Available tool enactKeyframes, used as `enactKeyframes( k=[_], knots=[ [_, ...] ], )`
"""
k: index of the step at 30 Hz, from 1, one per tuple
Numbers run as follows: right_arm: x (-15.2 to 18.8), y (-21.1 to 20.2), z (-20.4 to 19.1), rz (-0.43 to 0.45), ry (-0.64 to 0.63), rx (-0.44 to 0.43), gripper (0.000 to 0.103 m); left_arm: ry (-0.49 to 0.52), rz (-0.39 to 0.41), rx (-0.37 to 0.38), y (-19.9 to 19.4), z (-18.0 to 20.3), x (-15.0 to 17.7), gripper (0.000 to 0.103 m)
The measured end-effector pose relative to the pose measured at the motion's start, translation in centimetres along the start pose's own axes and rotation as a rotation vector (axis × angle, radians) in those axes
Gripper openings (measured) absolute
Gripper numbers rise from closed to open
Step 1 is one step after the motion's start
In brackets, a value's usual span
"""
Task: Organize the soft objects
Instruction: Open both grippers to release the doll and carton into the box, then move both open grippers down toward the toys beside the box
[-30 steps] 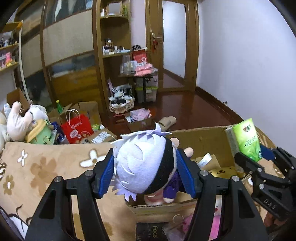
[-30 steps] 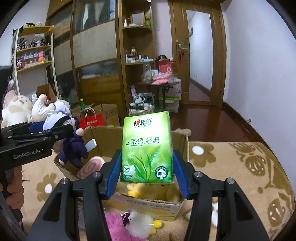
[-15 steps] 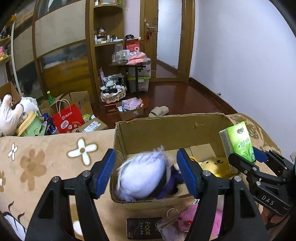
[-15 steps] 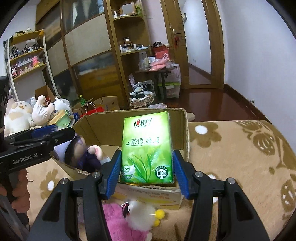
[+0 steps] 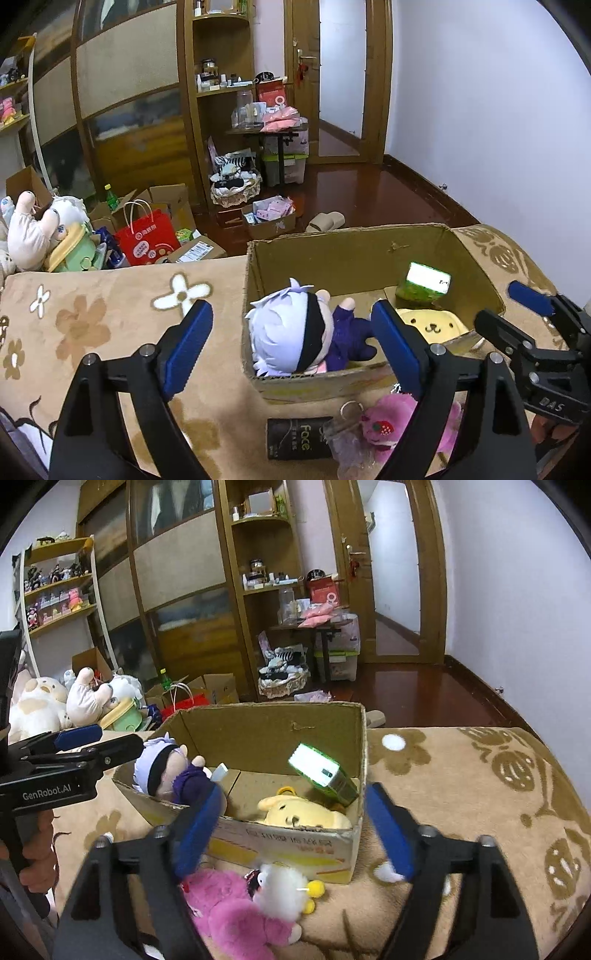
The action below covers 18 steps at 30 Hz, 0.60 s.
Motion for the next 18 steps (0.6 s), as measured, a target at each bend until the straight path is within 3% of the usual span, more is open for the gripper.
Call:
enactKeyframes(
  k=[7, 18],
  knots=[
    [0.3, -1.9, 0.1, 0.005, 0.017, 0.011, 0.098, 0.03, -0.01, 0.007, -1.6, 0.2, 0.8, 0.095],
    [1.8, -4.0, 0.3, -0.022, 0.024, 0.027, 0.099, 0.038, -0.131, -0.012, -1.9, -0.1, 3.6, 0.096]
  ],
)
Point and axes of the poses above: each gripper's, at about its wrist camera, not at the fingertips, and y roughly the way its jaws point, z to its right, x to its underside, the point moved 10 cm from there along y, roughly the way its jaws point, and after that the axes turned 4 degrees about -y, right-handed, at the moved point
